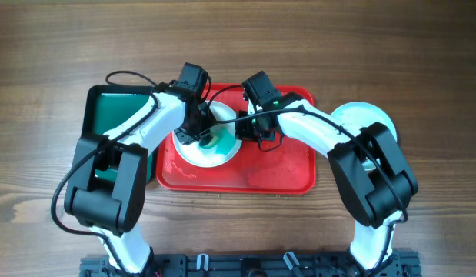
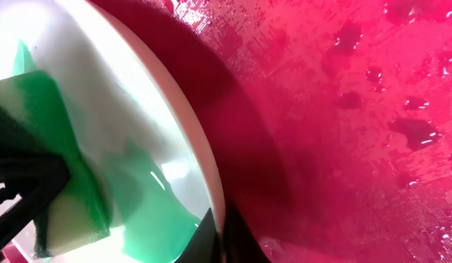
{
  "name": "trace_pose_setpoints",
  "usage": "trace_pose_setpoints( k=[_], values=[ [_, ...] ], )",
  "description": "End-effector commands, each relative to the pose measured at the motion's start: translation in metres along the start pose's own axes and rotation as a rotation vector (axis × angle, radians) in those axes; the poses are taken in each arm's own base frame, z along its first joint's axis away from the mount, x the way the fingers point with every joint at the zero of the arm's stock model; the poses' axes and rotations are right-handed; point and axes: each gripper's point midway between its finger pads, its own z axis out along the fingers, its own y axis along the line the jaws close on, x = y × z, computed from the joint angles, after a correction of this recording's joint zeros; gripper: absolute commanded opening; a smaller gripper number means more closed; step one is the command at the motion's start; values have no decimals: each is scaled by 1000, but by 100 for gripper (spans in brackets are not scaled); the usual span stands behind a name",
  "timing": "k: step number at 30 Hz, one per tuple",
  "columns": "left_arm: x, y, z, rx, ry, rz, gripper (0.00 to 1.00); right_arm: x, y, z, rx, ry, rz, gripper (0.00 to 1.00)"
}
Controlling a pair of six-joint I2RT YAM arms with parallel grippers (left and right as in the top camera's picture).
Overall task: Clean dirty plates on tray and stack at the side
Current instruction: 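Scrub the plate held by right gripper with the sponge in left gripper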
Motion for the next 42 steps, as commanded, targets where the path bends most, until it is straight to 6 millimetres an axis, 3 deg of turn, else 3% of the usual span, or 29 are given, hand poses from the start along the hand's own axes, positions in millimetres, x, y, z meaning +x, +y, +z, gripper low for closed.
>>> trace_pose_setpoints(
  k=[1,8,17,18,23,27,30,33,37,42],
  values=[
    [-9,18,14,-82,-31,120,4,6,-23,3,68,12,42,4],
    [-17,8,14,-53,-63,261,4,5,-23,3,67,11,38,4],
    [14,-50,17,99,-66,639,4,4,-22,3,64,7,36,4],
    [27,-65,19,117,-75,695,4,5,-21,3,58,11,24,4],
    [20,-69,18,87,-135,713,4,5,-21,3,58,11,23,4],
    [-10,-51,15,-7,-215,635,4,5,-21,3,58,11,24,4],
    [-47,-11,7,-166,-315,423,4,5,-21,3,58,11,23,4],
    [-68,36,-3,-301,-361,197,4,5,-21,3,58,11,24,4],
    [-64,74,-5,-361,-280,80,4,4,-19,2,40,15,18,4],
    [-43,83,-4,-388,-182,99,4,0,-20,-3,-98,53,-1,4]
  ],
)
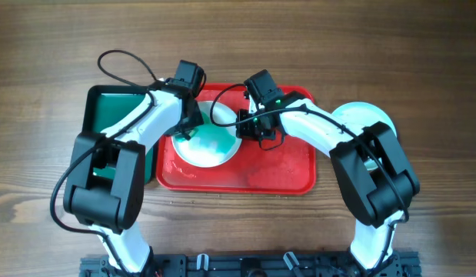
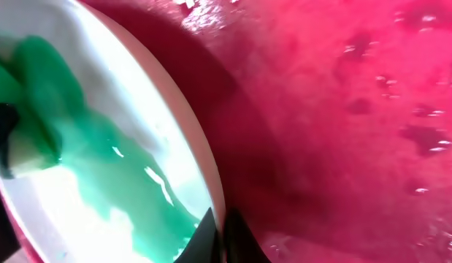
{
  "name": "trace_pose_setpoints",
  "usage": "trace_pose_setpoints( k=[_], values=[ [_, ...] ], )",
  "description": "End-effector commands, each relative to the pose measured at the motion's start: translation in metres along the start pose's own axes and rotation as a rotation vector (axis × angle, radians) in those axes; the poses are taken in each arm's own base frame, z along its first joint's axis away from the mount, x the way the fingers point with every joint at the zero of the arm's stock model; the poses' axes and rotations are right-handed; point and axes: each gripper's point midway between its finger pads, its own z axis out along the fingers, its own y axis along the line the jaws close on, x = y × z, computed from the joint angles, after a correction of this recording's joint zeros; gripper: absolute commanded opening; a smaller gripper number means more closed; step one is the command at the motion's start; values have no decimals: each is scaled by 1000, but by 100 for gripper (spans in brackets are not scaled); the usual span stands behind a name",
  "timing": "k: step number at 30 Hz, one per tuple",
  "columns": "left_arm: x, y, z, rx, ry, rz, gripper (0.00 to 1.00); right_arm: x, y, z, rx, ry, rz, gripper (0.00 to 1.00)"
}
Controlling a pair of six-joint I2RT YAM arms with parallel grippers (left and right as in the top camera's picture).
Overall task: Clean dirty plates on tray and stack at the side
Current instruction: 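Scrub the plate held by right gripper with the sponge in left gripper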
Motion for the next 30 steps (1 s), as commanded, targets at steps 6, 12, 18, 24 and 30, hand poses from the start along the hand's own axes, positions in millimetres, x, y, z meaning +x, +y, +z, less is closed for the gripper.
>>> trace_pose_setpoints(
  k=[6,12,18,24,30],
  values=[
    [56,-31,3,244,264,206,4,8,-19,-4,-192,76,-26,4],
    [95,-84,-30,600,376,447,4,7,-17,-4,-208,73,-38,4],
    [102,-109,-36,649,325,535,4,8,-16,-4,-210,74,-42,4],
    [57,-116,-19,513,140,357,4,8,-16,-4,-210,75,-44,4],
    [5,-77,0,221,-78,155,4,8,-17,-4,-209,75,-45,4]
  ],
)
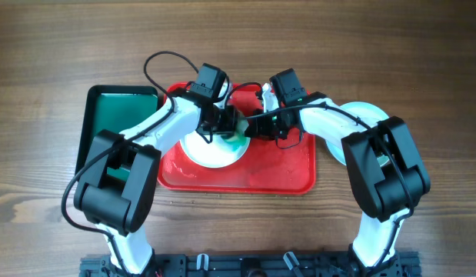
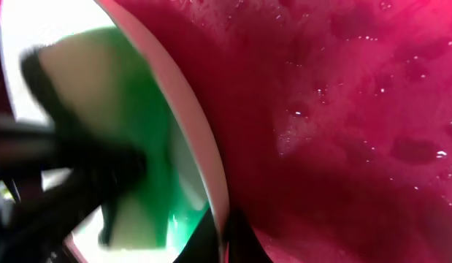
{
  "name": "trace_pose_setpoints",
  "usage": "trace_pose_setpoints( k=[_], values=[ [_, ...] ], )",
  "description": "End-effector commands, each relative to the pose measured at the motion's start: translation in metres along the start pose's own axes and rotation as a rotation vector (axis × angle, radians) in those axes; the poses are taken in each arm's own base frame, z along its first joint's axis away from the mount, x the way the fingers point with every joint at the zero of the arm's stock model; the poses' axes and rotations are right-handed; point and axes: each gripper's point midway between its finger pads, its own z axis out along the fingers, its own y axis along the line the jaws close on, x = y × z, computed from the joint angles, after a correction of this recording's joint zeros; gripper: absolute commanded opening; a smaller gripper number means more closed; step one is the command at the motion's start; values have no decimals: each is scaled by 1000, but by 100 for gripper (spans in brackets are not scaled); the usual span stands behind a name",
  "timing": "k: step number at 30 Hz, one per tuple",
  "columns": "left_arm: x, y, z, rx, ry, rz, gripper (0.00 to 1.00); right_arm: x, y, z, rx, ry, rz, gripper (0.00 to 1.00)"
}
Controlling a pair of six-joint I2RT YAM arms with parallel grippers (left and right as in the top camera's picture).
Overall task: Clean dirty plates on tray and stack at the side
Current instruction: 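Scrub the plate held by right gripper with the sponge in left gripper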
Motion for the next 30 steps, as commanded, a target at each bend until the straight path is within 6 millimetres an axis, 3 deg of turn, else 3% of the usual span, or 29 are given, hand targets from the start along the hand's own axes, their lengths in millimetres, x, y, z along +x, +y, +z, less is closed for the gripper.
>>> trace_pose_setpoints(
  k=[1,6,11,13,16,20,24,27,28,30],
  values=[
    [-23,65,-7,-340,-163,-164,4,7,1,3,-26,29,-6,4],
    [-33,95,-21,-475,-243,-230,4,7,1,4,-23,28,-5,4],
    [-5,100,-20,-503,-142,-303,4,7,0,4,-20,26,-5,4],
    [12,91,-15,-457,-61,-304,4,7,0,4,-20,26,-5,4],
    [37,60,-5,-304,89,-277,4,7,0,4,-20,26,-5,4],
    [48,10,-1,-14,206,-132,4,7,0,4,-20,27,-5,4],
    [28,-5,-15,50,160,-73,4,8,0,4,-19,29,-4,4],
    [-3,-14,-38,81,74,-62,4,8,0,4,-19,29,-4,4],
    [-22,-14,-54,94,21,-69,4,8,0,4,-19,29,-4,5],
    [-43,-9,-73,102,-32,-94,4,8,0,4,-19,29,-4,4]
  ],
)
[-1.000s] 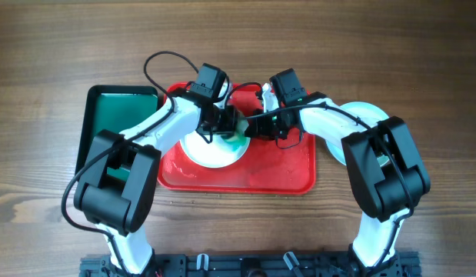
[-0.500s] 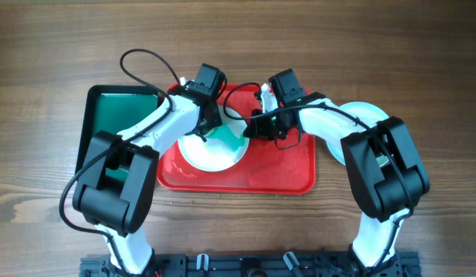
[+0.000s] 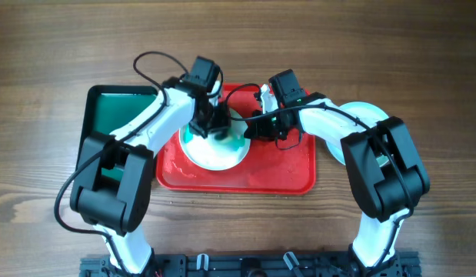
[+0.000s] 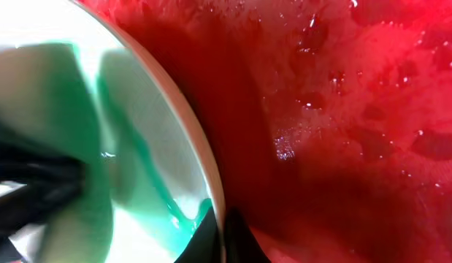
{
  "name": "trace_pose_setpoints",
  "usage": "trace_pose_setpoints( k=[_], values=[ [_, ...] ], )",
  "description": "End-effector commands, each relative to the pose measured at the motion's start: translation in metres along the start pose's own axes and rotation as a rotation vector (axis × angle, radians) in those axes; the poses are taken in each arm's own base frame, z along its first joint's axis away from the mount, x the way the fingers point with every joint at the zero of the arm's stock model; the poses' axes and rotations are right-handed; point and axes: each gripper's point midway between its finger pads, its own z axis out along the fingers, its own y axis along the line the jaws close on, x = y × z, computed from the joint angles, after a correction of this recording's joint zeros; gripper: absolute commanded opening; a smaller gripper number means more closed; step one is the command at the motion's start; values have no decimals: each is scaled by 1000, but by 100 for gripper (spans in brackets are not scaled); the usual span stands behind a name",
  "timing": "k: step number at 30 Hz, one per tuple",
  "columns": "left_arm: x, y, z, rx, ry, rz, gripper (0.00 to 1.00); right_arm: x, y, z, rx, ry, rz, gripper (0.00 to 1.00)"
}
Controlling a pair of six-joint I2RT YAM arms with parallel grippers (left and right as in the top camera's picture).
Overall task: Clean dirty plates on tray and stack at the side
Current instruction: 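Scrub the plate held by right gripper with the sponge in left gripper, then lift the sponge away with left gripper and raise the plate with right gripper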
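A white plate (image 3: 216, 150) smeared with green soap (image 4: 149, 186) lies on the wet red tray (image 3: 276, 173). My right gripper (image 3: 251, 128) is shut on the plate's right rim, which sits pinched between its fingertips (image 4: 211, 237) in the right wrist view. My left gripper (image 3: 209, 125) presses down on the plate's upper part. It shows as a dark blur (image 4: 32, 193) in the right wrist view, shut on the sponge, which is mostly hidden.
A green basin (image 3: 118, 115) stands left of the tray. A stack of pale plates (image 3: 364, 119) sits on the table to the right, partly under my right arm. Water drops cover the tray floor (image 4: 372, 109).
My left gripper has moved from the plate's right part back toward its upper left. The right gripper keeps its hold on the rim in the same place.
My left gripper held the sponge on the plate's middle while the right pinched the rim. Then the left was at the plate's left edge. Later plate and both grippers stood a little further right, the sponge by the rim; now it is back left.
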Motion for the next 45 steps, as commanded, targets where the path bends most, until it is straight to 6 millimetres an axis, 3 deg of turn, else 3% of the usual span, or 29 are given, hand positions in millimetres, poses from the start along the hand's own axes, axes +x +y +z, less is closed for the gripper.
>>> trace_pose_setpoints(
  k=[1,4,10,16,21,25,28,31,37,45],
  values=[
    [-45,-13,-55,98,-134,10,4,4,-2,2,-13,16,17,4],
    [-61,11,-76,72,-176,-60,4,3,-2,2,-14,13,15,4],
    [-63,59,-89,-27,-177,-167,4,1,-4,4,22,-4,31,4],
    [-52,72,-87,-118,-148,-178,4,-1,-2,2,70,-20,29,4],
    [-52,77,-87,-143,-159,-227,4,-12,-13,-51,296,-159,9,4],
    [-52,74,-86,-141,-158,-223,4,-20,-10,-120,468,-330,-52,4],
    [-51,72,-85,-140,-157,-232,4,-19,-10,-160,577,-428,-72,4],
    [-51,71,-84,-138,-157,-239,4,-14,-13,-185,687,-486,-83,4],
    [-49,72,-83,-139,-153,-244,4,-5,-1,-205,873,-569,-176,4],
    [-49,72,-83,-140,-153,-243,4,6,51,-228,1160,-801,-407,4]
  ],
)
